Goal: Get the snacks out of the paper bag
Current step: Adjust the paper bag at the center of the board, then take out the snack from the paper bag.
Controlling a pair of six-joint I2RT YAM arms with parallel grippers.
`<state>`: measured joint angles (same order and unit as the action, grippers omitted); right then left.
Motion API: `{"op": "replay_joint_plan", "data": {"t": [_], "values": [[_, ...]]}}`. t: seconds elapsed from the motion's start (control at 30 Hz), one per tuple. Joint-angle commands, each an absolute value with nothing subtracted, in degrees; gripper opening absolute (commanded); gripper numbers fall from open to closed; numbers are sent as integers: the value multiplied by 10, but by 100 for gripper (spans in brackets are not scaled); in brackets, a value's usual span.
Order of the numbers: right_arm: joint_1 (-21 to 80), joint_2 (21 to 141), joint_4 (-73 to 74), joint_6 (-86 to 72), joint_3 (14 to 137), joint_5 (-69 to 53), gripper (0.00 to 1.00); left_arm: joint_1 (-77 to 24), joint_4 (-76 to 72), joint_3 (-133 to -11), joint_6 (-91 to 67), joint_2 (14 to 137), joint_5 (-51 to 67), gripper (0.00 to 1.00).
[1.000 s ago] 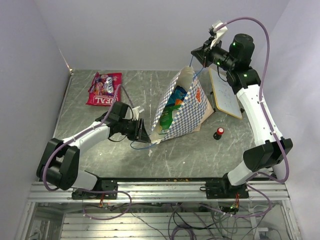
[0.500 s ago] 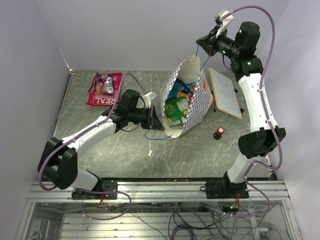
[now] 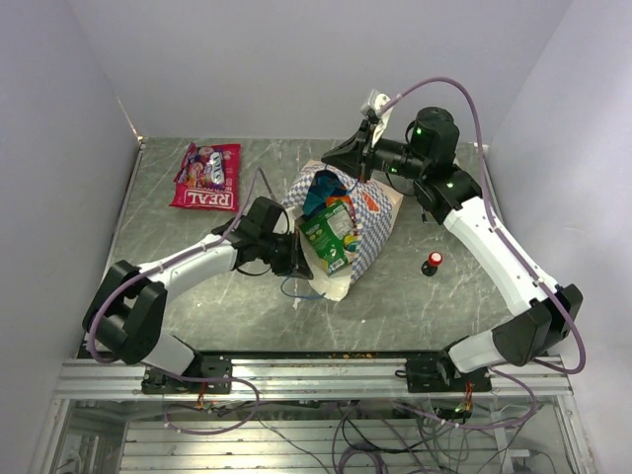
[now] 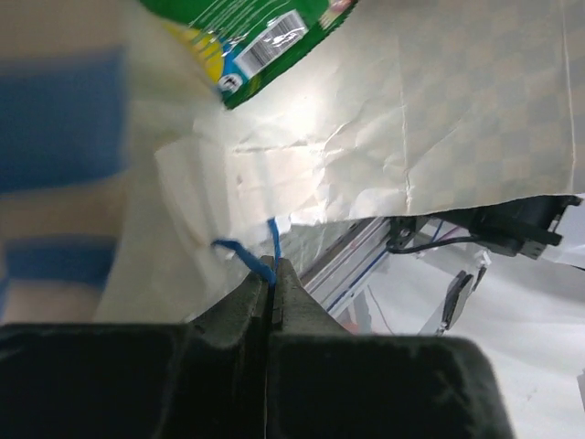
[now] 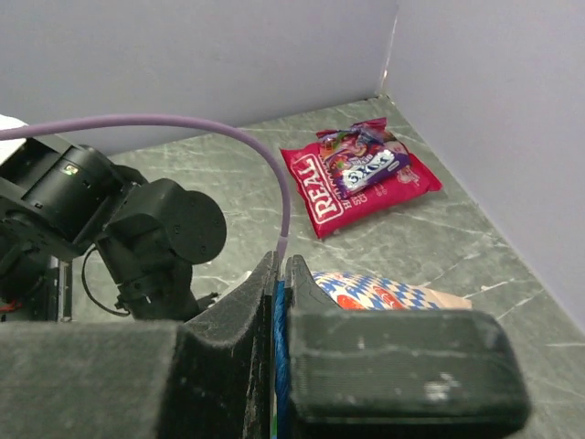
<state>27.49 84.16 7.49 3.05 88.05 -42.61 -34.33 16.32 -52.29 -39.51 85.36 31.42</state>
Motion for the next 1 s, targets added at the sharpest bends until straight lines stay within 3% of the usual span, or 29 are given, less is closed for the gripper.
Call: {"op": "replay_joint_plan", "data": {"t": [0.0, 0.23, 0.33, 0.4, 0.53, 0.63, 0.77, 0.97], "values": [[280, 815, 9, -19, 871, -414, 0, -345, 219, -513, -388, 797, 250, 12], [274, 831, 65, 12, 927, -356, 0, -354, 293, -512, -366, 698, 187, 49], [270, 837, 77, -13, 937, -304, 0, -377, 307, -537, -347, 647, 154, 71], [269, 844, 92, -17, 949, -296, 0, -407, 306, -556, -326, 631, 129, 78], [269, 846, 102, -25, 955, -301, 0, -503, 285, -599, -276, 644, 14, 75], [269, 843, 101, -29, 958, -299, 0, -563, 260, -625, -240, 695, -65, 61], [269, 834, 97, -32, 957, -299, 0, -573, 235, -651, -211, 782, -137, 32], [269, 825, 97, -35, 958, -289, 0, -574, 193, -687, -162, 899, -130, 28]]}}
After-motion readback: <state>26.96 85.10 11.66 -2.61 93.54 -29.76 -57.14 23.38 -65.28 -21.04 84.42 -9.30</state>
